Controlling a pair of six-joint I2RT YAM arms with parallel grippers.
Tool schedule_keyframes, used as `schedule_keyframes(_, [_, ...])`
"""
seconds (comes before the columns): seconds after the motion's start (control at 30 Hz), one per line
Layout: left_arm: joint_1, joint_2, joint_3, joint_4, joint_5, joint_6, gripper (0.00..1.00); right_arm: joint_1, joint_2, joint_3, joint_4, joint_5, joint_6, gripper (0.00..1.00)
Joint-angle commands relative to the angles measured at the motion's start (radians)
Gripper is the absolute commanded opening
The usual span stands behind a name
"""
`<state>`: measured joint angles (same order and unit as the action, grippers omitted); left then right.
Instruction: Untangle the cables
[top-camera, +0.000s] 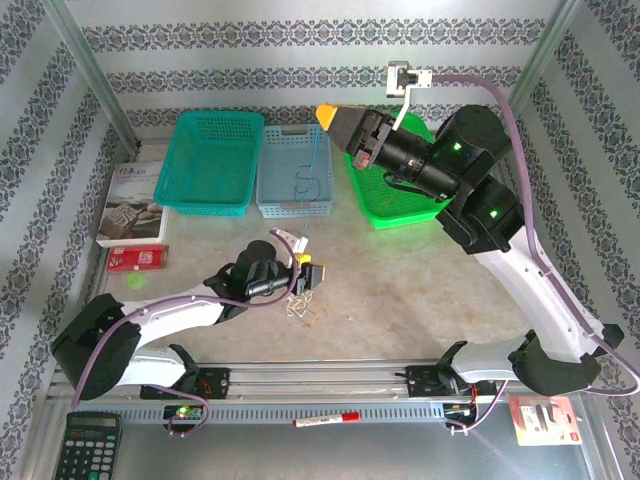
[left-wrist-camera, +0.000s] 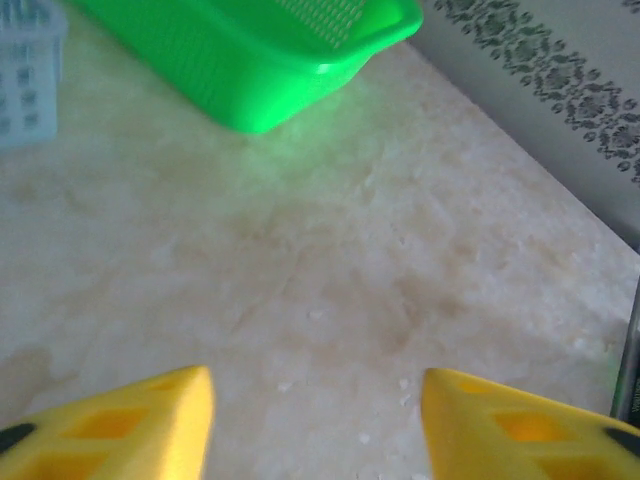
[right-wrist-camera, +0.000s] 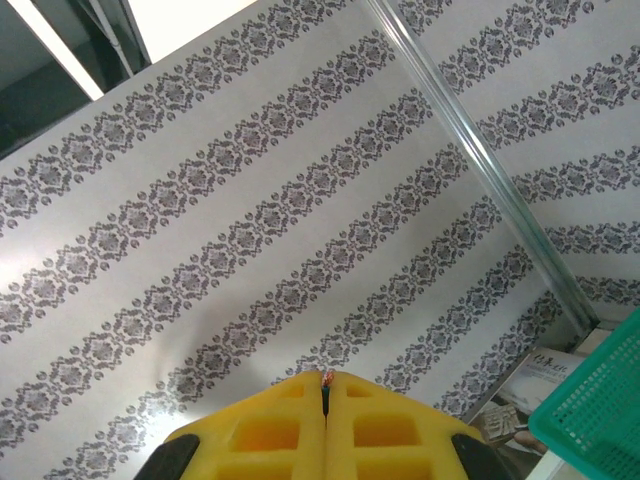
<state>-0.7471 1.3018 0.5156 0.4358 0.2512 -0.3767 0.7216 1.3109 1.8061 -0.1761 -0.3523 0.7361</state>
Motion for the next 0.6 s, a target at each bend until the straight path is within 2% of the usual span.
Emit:
schedule_keyframes(0.0, [-0.014,0.008,-0.079,0.091,-0.002,-0.024,0.43,-0.023,-0.004,0.054,0.007,0.018,-0.034,0.0])
schedule_keyframes(0.2, [-0.014,0.023,-0.157,0.152,-0.009,-0.054,0.39,-0.092,0.029,0.16,0.019,0.012,-0.02,0.0])
schedule_keyframes(0.57, [-0.014,0.075,-0.176,0.217,0.005,-0.081,0.4,-0.196,0.124,0.352,0.032,0.029,0.003,0.0])
